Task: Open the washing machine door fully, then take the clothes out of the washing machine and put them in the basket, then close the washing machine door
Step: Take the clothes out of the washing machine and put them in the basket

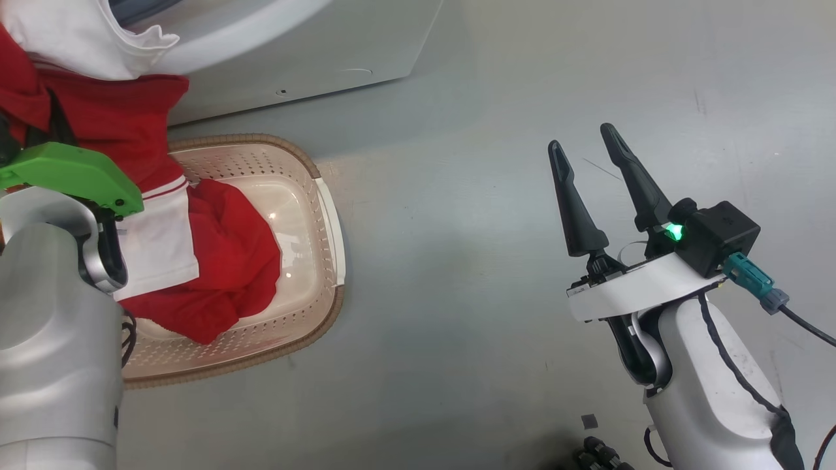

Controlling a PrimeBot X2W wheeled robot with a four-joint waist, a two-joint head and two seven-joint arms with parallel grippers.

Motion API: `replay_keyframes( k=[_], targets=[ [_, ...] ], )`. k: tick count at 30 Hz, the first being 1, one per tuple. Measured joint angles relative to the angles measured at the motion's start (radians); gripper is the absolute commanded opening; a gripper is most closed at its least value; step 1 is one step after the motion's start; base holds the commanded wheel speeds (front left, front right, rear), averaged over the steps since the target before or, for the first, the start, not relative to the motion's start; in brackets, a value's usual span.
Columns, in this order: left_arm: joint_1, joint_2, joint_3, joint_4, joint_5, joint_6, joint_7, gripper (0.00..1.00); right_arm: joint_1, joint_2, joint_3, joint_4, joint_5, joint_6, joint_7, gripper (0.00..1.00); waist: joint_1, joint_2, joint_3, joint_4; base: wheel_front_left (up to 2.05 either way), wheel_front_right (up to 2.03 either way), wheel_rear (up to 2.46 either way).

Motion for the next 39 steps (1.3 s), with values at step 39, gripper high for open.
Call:
replay_keyframes(
  k=[39],
  targets=[
    [0.241, -0.088, -0.062, -0.383, 0.059, -0.071, -0.107, 0.00, 0.058, 0.000, -0.059, 0.055, -0.030, 0.000, 0.000, 1.00, 0.0000, 0.0000, -0.165, 0.139, 0.00, 0.00, 0.00]
  ],
)
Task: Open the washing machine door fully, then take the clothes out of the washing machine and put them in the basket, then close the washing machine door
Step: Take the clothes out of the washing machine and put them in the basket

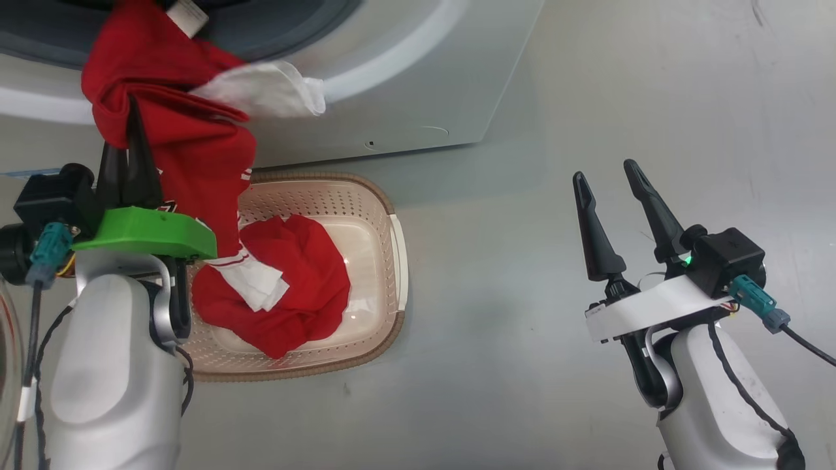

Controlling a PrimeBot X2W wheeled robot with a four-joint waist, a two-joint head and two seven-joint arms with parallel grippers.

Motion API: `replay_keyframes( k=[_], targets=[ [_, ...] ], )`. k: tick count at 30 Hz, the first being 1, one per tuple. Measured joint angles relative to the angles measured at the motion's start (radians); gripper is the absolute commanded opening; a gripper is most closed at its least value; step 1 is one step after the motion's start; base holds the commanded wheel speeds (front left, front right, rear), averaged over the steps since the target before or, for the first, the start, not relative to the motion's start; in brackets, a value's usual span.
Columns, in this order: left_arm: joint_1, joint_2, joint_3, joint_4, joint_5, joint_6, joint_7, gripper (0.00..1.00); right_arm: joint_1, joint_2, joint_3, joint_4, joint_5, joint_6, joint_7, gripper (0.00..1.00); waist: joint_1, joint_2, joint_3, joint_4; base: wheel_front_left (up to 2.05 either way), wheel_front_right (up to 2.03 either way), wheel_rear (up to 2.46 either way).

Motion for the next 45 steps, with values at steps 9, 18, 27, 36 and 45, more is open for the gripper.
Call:
replay_keyframes(
  k=[9, 18, 27, 36, 45],
  targets=[
    [0.075, -0.003, -0.047, -0.128, 0.011, -0.010, 0.000, 0.00, 0.031, -0.006, -0.010, 0.005, -0.009, 0.000, 0.000, 1.00, 0.0000, 0.0000, -0.044, 0.034, 0.00, 0.00, 0.00],
    [0.204, -0.002, -0.145, -0.203, -0.032, -0.009, 0.000, 0.00, 0.054, -0.006, -0.004, 0.008, -0.010, 0.000, 0.000, 1.00, 0.0000, 0.0000, -0.084, 0.064, 0.00, 0.00, 0.00],
    [0.323, 0.001, -0.225, -0.171, -0.071, 0.010, 0.000, 0.00, 0.068, -0.006, 0.010, 0.007, -0.016, 0.001, 0.000, 1.00, 0.0000, 0.0000, -0.092, 0.062, 0.00, 0.00, 0.00],
    [0.347, 0.005, -0.280, -0.065, -0.115, 0.023, 0.000, 0.00, 0.066, -0.005, 0.023, -0.004, -0.016, 0.001, 0.000, 1.00, 0.0000, 0.0000, -0.056, 0.040, 0.00, 0.00, 0.00],
    [0.251, 0.005, -0.286, 0.093, -0.151, 0.037, 0.038, 0.00, 0.038, -0.005, 0.035, -0.029, -0.015, 0.008, 0.000, 1.00, 0.0000, 0.0000, 0.011, 0.000, 0.00, 0.00, 0.00]
  ],
)
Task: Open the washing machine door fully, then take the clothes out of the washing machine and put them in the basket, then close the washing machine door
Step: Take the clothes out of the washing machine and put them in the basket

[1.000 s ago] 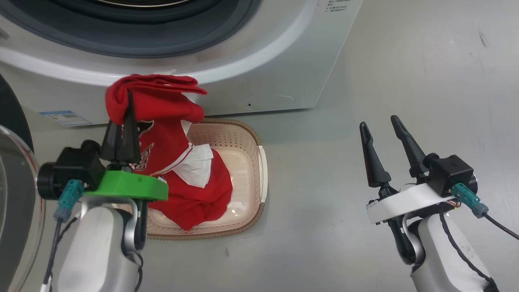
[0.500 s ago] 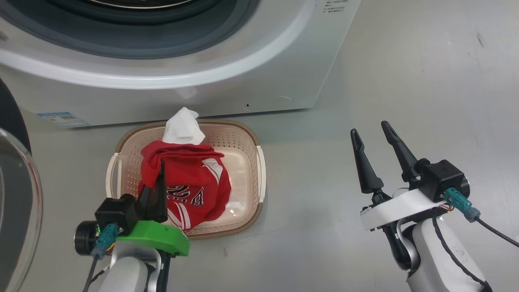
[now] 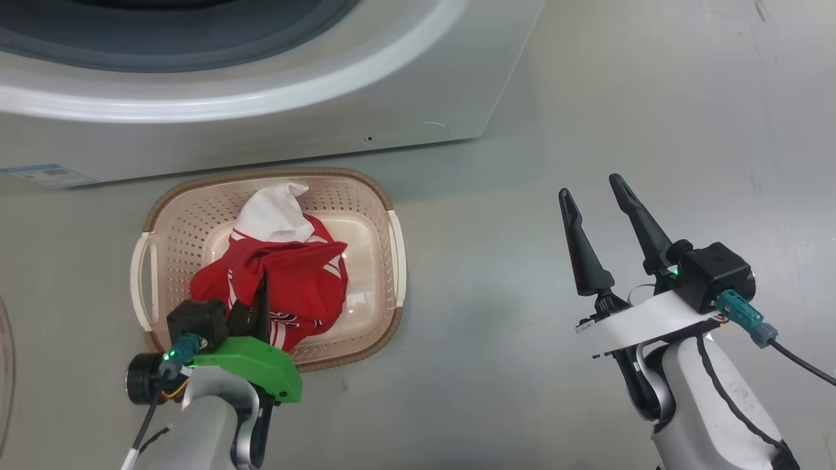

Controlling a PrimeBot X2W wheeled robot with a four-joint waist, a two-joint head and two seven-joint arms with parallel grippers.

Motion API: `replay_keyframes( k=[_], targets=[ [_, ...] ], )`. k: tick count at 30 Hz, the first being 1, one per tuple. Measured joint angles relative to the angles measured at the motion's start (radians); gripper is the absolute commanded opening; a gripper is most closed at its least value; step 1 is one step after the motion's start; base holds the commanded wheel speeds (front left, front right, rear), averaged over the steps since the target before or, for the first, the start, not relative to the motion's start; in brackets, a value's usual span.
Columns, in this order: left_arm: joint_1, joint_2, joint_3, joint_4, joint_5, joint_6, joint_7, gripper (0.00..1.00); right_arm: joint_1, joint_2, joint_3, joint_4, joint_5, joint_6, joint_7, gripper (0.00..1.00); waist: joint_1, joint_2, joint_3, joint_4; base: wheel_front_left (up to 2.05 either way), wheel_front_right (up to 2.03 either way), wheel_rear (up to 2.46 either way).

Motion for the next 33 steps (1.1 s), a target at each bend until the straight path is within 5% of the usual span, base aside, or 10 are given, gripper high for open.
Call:
replay_keyframes(
  k=[22, 27, 29, 33],
  targets=[
    [-0.275, 0.016, 0.049, 0.339, -0.009, 0.006, 0.142, 0.00, -0.096, 0.003, 0.002, -0.035, 0.035, 0.001, 0.000, 1.00, 0.0000, 0.0000, 0.209, -0.126, 0.00, 0.00, 0.00],
    [-0.307, 0.014, 0.059, 0.384, -0.021, -0.002, 0.145, 0.38, -0.097, 0.004, -0.003, -0.034, 0.035, 0.001, 0.000, 1.00, 0.0000, 0.0000, 0.226, -0.142, 0.00, 0.00, 0.00],
    [-0.318, 0.013, 0.067, 0.398, -0.028, -0.004, 0.138, 0.96, -0.098, 0.004, -0.008, -0.032, 0.035, 0.001, 0.000, 1.00, 0.0000, 0.0000, 0.225, -0.141, 0.00, 0.00, 0.00],
    [-0.323, 0.013, 0.079, 0.430, -0.035, -0.010, 0.114, 1.00, -0.100, 0.004, -0.010, -0.025, 0.035, 0.001, 0.000, 1.00, 0.0000, 0.0000, 0.213, -0.136, 0.00, 0.00, 0.00]
  ],
)
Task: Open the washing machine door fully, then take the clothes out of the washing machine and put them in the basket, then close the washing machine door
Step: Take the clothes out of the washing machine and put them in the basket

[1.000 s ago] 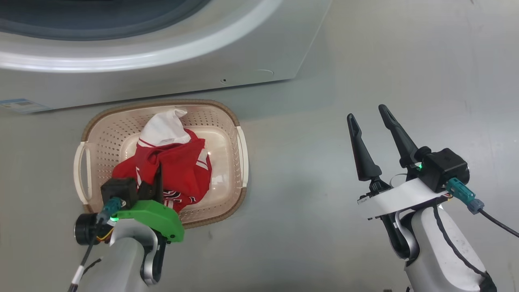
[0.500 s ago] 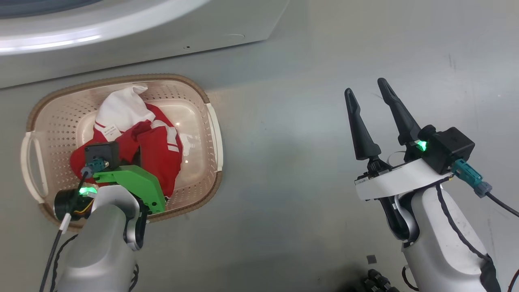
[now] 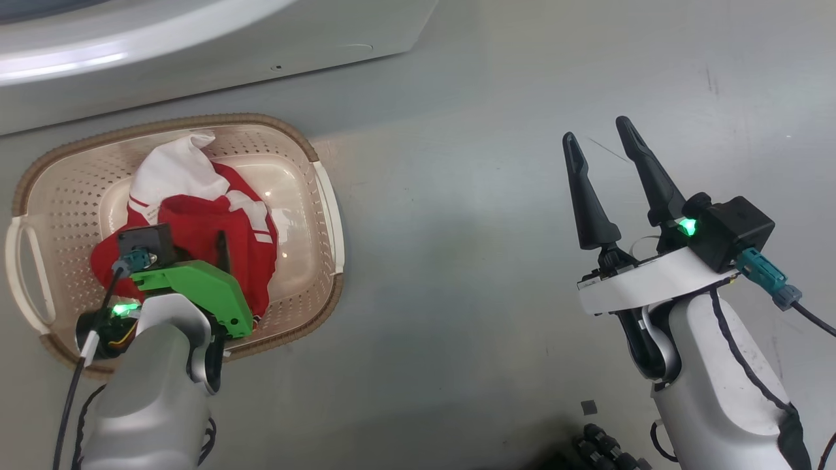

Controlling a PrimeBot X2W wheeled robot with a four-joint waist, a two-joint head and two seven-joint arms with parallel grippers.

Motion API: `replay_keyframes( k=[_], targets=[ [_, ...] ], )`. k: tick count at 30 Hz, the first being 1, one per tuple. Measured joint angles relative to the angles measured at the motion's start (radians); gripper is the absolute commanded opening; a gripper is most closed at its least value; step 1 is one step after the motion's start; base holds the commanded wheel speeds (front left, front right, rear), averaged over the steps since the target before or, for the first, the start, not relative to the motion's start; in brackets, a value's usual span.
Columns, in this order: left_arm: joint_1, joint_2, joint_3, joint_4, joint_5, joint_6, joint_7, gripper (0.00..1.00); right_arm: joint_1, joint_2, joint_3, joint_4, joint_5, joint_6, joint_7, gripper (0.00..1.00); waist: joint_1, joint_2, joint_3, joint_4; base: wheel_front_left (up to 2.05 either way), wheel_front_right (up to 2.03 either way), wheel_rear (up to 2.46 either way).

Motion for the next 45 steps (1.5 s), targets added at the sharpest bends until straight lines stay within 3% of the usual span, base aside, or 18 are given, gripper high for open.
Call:
replay_keyframes(
  k=[12, 24, 45],
  targets=[
    [-0.002, -0.006, -0.001, 0.052, -0.009, -0.024, -0.099, 1.00, 0.000, 0.001, -0.015, 0.026, 0.000, 0.000, 0.000, 1.00, 0.0000, 0.0000, -0.052, 0.013, 0.00, 0.00, 0.00],
    [0.030, -0.011, -0.022, 0.016, -0.005, -0.053, -0.150, 1.00, 0.020, 0.002, -0.072, 0.059, -0.002, -0.002, 0.000, 1.00, 0.0000, 0.0000, -0.153, 0.041, 0.00, 0.00, 0.00],
    [0.179, -0.014, 0.007, -0.390, 0.095, -0.057, -0.150, 1.00, 0.115, 0.001, -0.102, 0.095, -0.029, -0.003, 0.000, 1.00, -0.0001, 0.0000, -0.371, 0.113, 0.00, 0.00, 0.00]
  ],
)
